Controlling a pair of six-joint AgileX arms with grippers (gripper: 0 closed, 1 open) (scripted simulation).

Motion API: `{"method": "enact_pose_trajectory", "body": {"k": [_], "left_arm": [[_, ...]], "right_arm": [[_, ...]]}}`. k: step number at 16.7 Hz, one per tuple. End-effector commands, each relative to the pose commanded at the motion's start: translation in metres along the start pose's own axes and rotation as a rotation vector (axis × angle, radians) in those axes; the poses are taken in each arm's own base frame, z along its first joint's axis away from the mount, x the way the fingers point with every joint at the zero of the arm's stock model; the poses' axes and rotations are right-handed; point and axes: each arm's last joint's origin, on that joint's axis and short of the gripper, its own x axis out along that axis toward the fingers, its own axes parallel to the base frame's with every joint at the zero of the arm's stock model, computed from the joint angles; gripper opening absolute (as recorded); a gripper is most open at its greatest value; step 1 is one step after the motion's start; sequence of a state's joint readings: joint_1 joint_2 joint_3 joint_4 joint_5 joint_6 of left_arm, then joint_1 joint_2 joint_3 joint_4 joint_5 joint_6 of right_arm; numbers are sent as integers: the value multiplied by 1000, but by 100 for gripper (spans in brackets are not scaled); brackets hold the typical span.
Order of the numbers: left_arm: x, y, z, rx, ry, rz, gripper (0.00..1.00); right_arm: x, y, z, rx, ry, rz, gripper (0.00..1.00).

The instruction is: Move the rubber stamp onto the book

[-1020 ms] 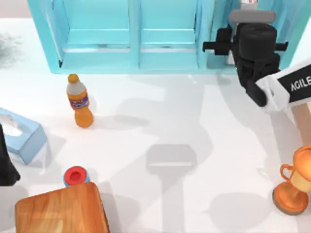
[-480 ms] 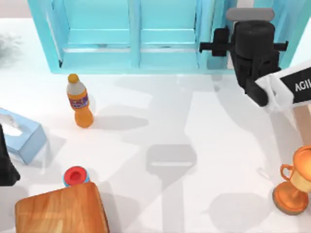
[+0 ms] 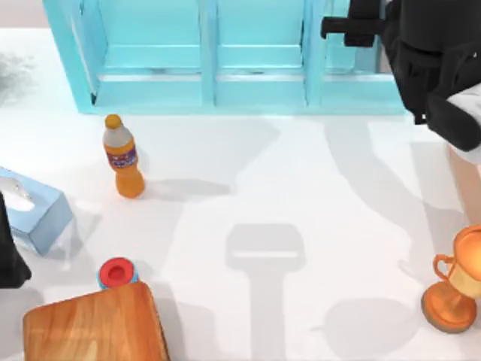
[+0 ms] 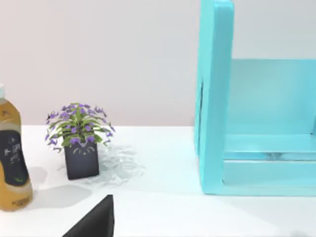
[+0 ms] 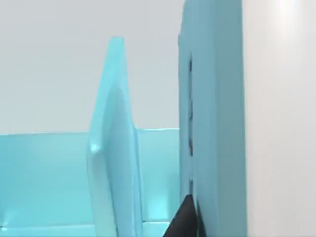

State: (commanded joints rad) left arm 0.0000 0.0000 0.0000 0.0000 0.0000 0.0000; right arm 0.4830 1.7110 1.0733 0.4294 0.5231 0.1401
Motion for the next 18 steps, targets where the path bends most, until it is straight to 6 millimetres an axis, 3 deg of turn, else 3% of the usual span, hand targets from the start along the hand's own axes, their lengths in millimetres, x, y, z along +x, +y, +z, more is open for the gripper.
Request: {"method": "enact_pose_trajectory", "body": {"k": [3,7,14,18], "left_arm": [[0,0,0,0,0,0,100],[0,0,0,0,0,0,100],[0,0,0,0,0,0,100],[0,0,0,0,0,0,100]], "right_arm": [[-52,-11,34,11,-17,2,0],[-97,-19,35,-10,19,-1,0],[-101,-19,31,-19,33,-6,0],[-94,-6,16,-147,46,2,0]]}}
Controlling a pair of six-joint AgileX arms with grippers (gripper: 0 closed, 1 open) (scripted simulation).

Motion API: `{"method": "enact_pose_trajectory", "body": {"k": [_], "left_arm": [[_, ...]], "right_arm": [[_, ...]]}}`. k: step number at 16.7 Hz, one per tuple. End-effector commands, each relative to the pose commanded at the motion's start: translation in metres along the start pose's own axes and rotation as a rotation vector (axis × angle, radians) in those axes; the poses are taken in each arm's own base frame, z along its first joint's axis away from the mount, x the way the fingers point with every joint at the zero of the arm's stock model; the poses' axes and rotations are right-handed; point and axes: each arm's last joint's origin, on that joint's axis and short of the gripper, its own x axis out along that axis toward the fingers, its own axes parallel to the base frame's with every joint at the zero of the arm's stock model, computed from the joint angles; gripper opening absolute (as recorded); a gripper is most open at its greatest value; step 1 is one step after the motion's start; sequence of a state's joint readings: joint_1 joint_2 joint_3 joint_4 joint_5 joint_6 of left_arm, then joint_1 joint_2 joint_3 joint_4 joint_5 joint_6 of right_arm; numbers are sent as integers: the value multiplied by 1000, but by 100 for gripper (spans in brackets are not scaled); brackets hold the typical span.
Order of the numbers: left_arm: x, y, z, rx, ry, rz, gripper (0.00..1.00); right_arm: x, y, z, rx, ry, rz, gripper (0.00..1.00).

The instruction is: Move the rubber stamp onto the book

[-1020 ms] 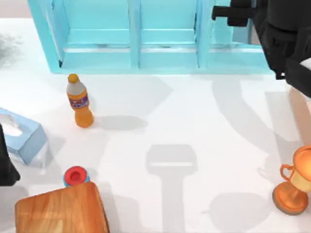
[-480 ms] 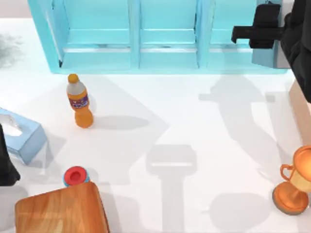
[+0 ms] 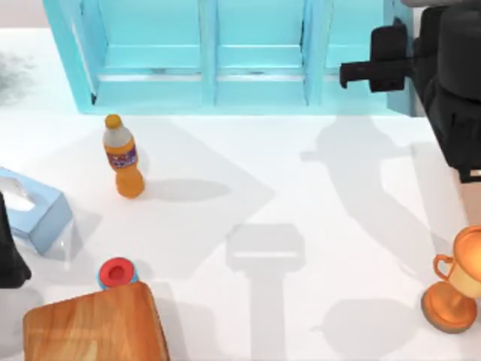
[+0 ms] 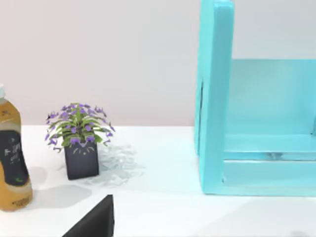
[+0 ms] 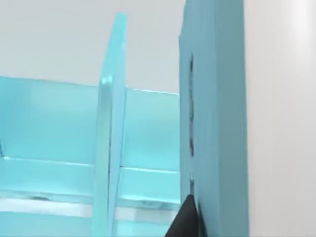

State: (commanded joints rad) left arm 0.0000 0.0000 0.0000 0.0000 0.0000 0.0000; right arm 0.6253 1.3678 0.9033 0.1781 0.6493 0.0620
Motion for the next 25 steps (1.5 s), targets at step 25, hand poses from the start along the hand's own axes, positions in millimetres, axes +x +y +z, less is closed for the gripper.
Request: {"method": "enact_pose_trajectory", "body": {"k": [25], "left_arm": [[0,0,0,0,0,0,100]], "right_arm": [[6,99,-133,-1446,-6,72,0]]}}
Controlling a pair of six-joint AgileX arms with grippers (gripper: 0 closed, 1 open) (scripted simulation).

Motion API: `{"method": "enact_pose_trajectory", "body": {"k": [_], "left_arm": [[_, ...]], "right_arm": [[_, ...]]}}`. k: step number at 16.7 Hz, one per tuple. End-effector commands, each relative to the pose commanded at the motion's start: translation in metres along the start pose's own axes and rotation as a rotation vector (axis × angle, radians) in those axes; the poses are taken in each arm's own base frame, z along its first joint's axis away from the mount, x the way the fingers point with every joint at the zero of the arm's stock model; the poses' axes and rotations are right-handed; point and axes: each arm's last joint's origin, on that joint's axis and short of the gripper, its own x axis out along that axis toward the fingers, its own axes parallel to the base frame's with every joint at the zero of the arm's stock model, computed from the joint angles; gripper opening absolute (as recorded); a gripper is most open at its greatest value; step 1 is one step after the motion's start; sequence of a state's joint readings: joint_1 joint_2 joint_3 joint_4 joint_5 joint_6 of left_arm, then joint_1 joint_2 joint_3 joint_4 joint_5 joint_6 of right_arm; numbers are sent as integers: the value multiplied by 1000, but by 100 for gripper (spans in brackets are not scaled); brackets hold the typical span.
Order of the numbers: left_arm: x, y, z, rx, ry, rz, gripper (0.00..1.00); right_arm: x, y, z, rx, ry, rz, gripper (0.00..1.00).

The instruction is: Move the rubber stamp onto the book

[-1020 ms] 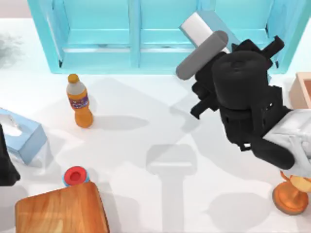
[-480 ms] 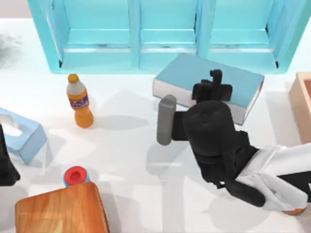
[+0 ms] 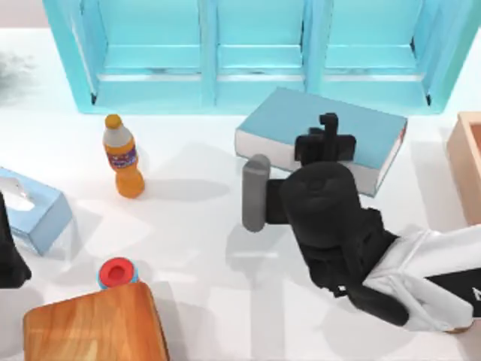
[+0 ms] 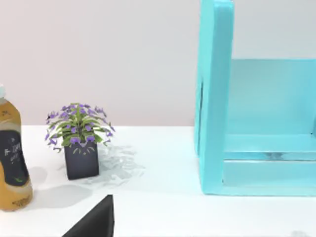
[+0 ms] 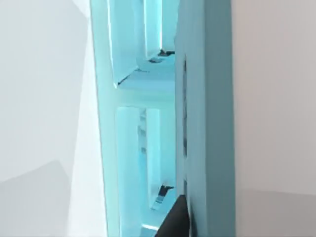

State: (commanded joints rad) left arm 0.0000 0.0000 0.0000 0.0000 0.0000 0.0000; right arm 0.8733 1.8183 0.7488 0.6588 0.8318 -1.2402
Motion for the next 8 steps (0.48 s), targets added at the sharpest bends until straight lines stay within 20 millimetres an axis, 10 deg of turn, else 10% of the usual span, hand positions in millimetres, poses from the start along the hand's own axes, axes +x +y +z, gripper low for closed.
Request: {"method": "enact_pose_trajectory", "body": {"k": [8], "left_arm": [[0,0,0,0,0,0,100]], "right_arm": [[-3,5,1,-6,0,2,0]]}}
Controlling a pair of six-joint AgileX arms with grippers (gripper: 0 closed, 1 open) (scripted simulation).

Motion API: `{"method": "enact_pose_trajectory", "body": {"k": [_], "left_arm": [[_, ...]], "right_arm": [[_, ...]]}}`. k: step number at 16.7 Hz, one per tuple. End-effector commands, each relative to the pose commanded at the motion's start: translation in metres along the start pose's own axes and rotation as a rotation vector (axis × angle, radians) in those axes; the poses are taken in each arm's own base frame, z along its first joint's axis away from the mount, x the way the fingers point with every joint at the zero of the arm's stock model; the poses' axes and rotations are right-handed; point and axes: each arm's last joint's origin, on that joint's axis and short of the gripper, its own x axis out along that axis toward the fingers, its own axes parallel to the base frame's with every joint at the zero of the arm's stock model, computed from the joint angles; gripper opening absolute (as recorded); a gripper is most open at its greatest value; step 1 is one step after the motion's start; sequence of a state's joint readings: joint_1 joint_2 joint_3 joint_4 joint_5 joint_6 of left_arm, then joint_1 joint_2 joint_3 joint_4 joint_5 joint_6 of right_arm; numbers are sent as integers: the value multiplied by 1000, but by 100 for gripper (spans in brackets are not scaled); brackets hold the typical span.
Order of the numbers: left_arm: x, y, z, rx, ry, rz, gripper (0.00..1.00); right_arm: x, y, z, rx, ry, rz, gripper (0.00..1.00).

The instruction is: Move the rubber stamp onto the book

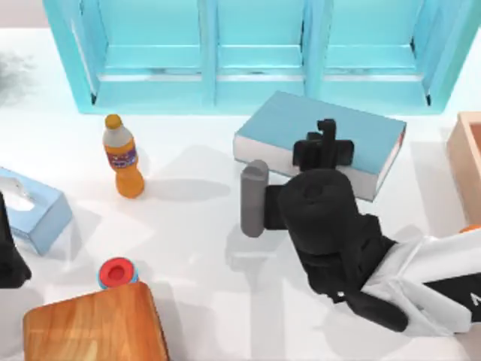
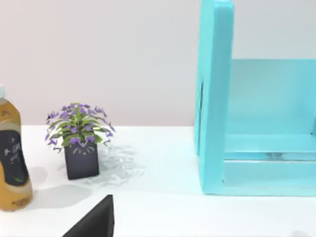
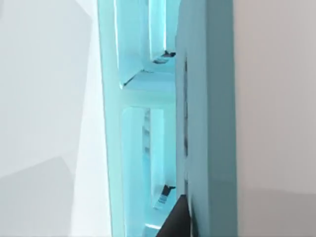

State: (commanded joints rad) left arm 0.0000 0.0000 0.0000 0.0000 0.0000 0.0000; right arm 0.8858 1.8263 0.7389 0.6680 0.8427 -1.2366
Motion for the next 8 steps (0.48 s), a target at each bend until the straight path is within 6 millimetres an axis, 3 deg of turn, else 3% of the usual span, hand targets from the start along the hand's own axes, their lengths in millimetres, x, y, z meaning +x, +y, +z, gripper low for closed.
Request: {"method": "enact_pose_trajectory", "body": {"k": [5,8], "left_arm": [[0,0,0,0,0,0,100],[0,0,0,0,0,0,100]], "right_arm": [[6,22,0,1,0,-1,0],[7,25,-1,2,0,-1,0]]}}
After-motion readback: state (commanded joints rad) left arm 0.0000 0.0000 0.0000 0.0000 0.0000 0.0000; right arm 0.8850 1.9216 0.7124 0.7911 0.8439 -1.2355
